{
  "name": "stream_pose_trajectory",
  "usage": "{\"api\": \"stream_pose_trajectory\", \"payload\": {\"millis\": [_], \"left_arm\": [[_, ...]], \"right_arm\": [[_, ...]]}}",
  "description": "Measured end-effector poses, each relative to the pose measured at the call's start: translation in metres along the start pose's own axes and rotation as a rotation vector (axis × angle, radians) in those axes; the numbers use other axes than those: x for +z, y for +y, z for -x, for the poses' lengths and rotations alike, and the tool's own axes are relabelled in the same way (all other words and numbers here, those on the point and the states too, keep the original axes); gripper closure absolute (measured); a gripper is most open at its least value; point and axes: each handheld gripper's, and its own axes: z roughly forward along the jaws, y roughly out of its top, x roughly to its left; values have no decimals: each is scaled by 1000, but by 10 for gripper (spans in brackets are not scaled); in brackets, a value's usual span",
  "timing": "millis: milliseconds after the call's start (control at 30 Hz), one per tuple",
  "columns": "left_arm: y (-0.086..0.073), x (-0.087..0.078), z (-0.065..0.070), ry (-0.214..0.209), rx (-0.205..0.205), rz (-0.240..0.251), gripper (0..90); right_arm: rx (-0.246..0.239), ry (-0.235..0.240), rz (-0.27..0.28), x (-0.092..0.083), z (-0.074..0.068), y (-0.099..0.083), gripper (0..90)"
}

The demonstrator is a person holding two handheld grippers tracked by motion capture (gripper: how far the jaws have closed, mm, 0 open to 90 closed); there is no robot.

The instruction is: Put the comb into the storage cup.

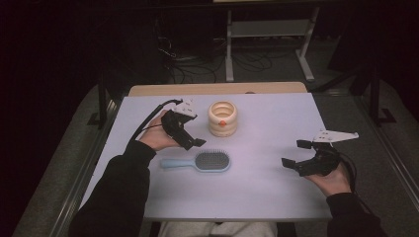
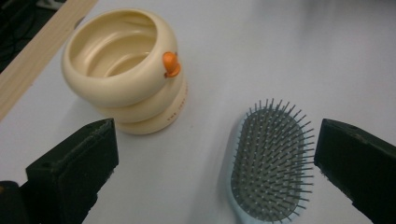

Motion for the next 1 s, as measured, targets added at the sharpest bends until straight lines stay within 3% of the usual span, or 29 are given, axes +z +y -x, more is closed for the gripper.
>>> {"api": "stream_pose_trajectory", "payload": {"millis": [267,467,1000], "left_arm": [[4,15,9,-37,36,-44,0],[6,24,14,-61,49,-50,0],[1,50,23,-118,82,-156,0]], "right_arm": [[1,0,5,-1,0,0,0],[1,-6,10,-3,1,0,0],[-1,-3,1,-1,0,-1,0]]}}
